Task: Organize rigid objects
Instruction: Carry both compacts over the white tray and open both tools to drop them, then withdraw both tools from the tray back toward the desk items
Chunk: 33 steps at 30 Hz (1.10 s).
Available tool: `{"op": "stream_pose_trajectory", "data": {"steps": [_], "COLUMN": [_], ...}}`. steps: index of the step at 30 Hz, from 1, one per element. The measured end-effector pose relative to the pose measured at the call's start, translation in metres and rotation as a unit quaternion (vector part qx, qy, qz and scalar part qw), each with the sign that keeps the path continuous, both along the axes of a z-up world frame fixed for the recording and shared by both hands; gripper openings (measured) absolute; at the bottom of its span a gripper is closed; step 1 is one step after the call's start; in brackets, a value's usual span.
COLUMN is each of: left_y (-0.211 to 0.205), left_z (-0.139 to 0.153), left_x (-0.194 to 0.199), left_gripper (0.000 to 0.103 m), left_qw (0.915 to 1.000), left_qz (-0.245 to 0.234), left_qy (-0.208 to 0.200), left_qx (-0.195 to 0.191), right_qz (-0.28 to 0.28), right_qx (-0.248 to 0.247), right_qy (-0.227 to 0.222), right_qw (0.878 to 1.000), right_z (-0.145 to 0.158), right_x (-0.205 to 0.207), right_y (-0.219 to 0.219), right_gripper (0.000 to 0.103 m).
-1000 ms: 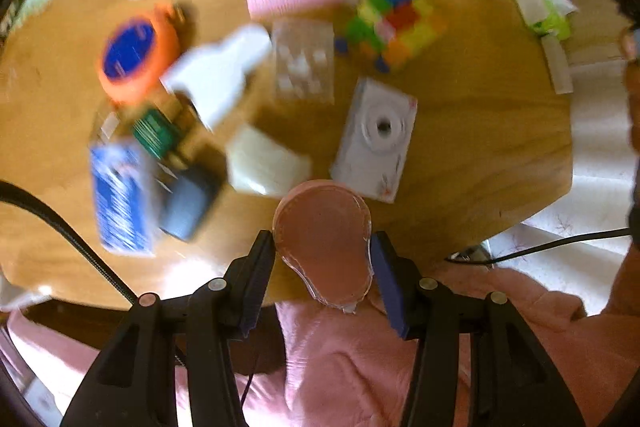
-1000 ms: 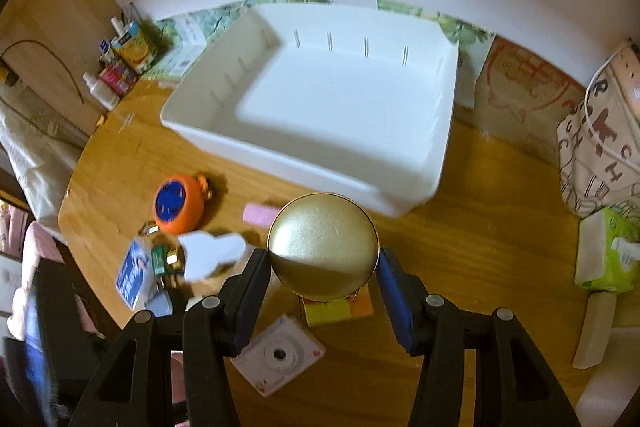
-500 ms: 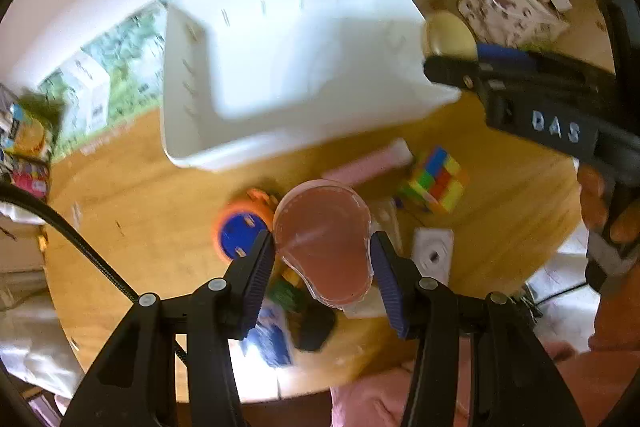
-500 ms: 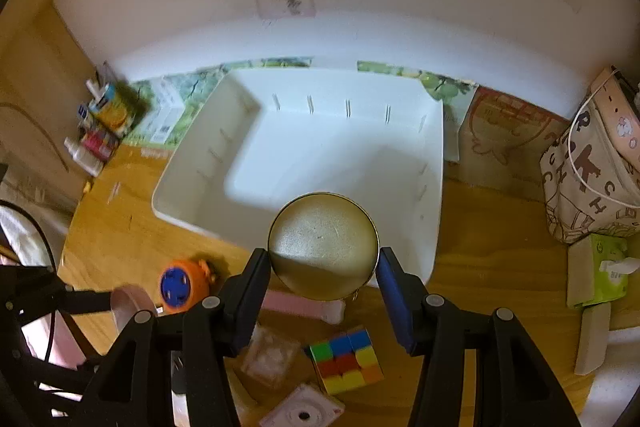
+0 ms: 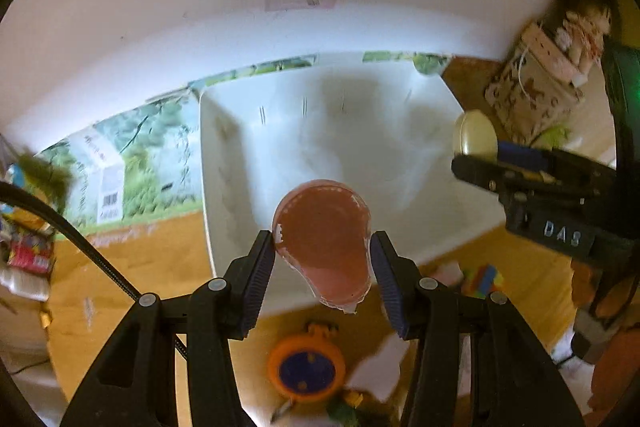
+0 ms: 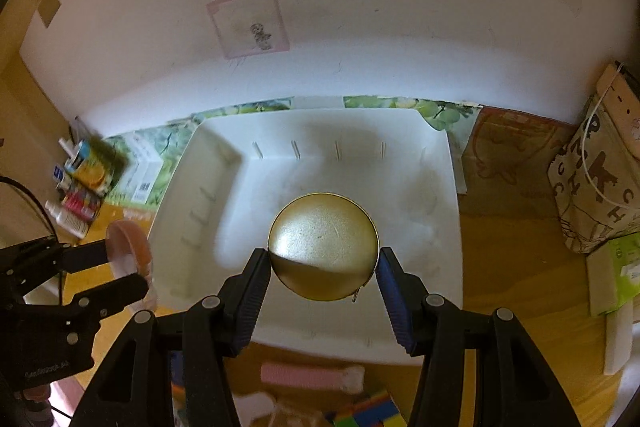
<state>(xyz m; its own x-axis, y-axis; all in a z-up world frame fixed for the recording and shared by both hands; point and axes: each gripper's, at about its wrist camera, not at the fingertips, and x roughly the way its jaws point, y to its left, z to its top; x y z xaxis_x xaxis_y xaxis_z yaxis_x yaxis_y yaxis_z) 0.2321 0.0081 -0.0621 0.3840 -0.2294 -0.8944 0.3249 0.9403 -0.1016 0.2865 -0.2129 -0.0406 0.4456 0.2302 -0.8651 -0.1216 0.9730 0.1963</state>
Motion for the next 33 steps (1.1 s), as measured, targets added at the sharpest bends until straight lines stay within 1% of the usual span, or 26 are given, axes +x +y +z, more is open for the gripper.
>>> {"op": "stream_pose_trajectory", "data": {"steps": [5,9,11,14,17,19,21,25,27,28,30,33], "left_y": [0.010,0.015,0.016,0.017,0.019,0.020,0.021,0.018,0.018,0.019,0.021,0.023], "left_z": [-0.011,-0.018,-0.021,-0.024,-0.022,-0.019,-0.017,-0.015,-0.013,-0.011,-0.005,0.012], "left_x": [0.022,0.035,0.038,0.042,0.044,0.044,0.044,0.042,0.041,0.039,0.034,0.016], "left_gripper": [0.053,0.053,0.053,0.053,0.056,0.070,0.076,0.077,0.077,0.077,0.077,0.078], "left_qw": [0.9981,0.9941,0.9921,0.9915,0.9892,0.9873,0.9861,0.9874,0.9873,0.9866,0.9853,0.9804], "left_qz": [0.022,0.033,0.038,0.038,0.038,0.036,0.033,0.028,0.029,0.032,0.037,0.044], "left_qy": [-0.018,-0.043,-0.054,-0.064,-0.082,-0.086,-0.085,-0.083,-0.084,-0.087,-0.096,-0.131], "left_qx": [-0.055,-0.093,-0.107,-0.107,-0.115,-0.129,-0.139,-0.132,-0.132,-0.134,-0.136,-0.140], "right_qz": [-0.021,-0.048,-0.058,-0.066,-0.067,-0.070,-0.074,-0.071,-0.072,-0.075,-0.079,-0.078], "right_qx": [0.009,0.015,0.023,0.025,0.022,0.027,0.032,0.033,0.034,0.038,0.045,0.055], "right_qy": [-0.015,-0.024,-0.028,-0.044,-0.058,-0.059,-0.061,-0.077,-0.081,-0.084,-0.085,-0.097], "right_qw": [1.000,0.998,0.998,0.997,0.996,0.995,0.995,0.994,0.994,0.993,0.992,0.991], "right_z": [-0.015,-0.030,-0.034,-0.034,-0.030,-0.027,-0.025,-0.017,-0.014,-0.012,-0.008,0.001], "right_x": [0.007,0.008,0.008,0.007,0.009,0.010,0.010,0.004,-0.001,-0.005,-0.009,-0.021], "right_y": [0.002,0.001,0.000,0.000,0.002,0.001,0.000,0.001,0.001,-0.001,-0.003,-0.007], "right_gripper": [0.055,0.055,0.055,0.055,0.055,0.059,0.068,0.073,0.078,0.079,0.079,0.081]}}
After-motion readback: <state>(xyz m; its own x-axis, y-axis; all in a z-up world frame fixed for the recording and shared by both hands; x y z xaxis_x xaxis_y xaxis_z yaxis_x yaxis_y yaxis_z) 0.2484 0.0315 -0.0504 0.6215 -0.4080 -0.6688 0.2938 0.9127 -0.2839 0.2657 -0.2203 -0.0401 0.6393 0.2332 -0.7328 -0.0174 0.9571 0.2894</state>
